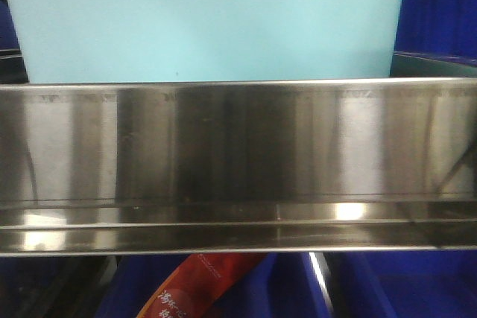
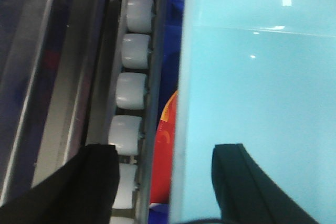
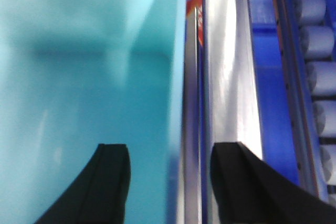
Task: Fetch blue bin and place on conveyor start
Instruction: 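Close both grippers on the bin's side walls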
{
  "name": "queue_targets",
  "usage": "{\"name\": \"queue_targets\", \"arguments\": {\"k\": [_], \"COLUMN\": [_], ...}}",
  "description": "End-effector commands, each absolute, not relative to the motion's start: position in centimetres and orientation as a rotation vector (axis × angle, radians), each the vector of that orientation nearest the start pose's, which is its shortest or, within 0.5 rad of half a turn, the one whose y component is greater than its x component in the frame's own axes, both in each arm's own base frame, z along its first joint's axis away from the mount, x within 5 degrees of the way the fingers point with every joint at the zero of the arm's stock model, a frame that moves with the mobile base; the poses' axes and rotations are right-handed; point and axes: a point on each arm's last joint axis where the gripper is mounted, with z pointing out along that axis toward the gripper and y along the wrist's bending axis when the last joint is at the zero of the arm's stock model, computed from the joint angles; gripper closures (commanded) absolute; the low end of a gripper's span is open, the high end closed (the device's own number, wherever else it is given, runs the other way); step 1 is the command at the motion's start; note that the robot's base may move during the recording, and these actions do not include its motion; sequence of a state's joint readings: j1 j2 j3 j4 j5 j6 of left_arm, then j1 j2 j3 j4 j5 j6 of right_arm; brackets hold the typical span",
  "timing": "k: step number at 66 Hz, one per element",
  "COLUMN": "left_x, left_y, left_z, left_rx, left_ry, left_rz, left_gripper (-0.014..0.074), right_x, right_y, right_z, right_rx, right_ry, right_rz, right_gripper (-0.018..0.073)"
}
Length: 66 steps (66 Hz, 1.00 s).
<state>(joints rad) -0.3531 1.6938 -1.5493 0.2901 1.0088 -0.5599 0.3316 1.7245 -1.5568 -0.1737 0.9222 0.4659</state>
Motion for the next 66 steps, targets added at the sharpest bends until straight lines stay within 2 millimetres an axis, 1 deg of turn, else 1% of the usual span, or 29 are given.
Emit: {"name": "queue_targets", "arguments": {"k": [1, 34, 49, 66], "left_x": [35.35, 35.45, 35.45, 35.47], "left_y": [-10.98, -11.07, -11.07, -11.07], "left_z": [32.98, 33.05, 33.05, 33.06], "left_rx": [-0.153, -0.151, -0.151, -0.150], "left_ry": [2.556, 2.543, 2.543, 2.541], "left_rz": [0.012, -0.002, -0.002, -0.003], "left_gripper": [0.0288, 0.0288, 0.0288, 0.0288], "right_x": [36.58, 36.55, 36.64, 36.63], "right_y": [11.19, 11.17, 11.19, 11.18], "right_z": [32.62, 32.60, 33.50, 33.51], "right_rx": [0.080, 0.081, 0.086, 0.086], "right_ry": [2.537, 2.541, 2.524, 2.526], "right_rz": [0.078, 0.076, 0.082, 0.081], "right_gripper": [0.0305, 0.0305, 0.0305, 0.0305]}}
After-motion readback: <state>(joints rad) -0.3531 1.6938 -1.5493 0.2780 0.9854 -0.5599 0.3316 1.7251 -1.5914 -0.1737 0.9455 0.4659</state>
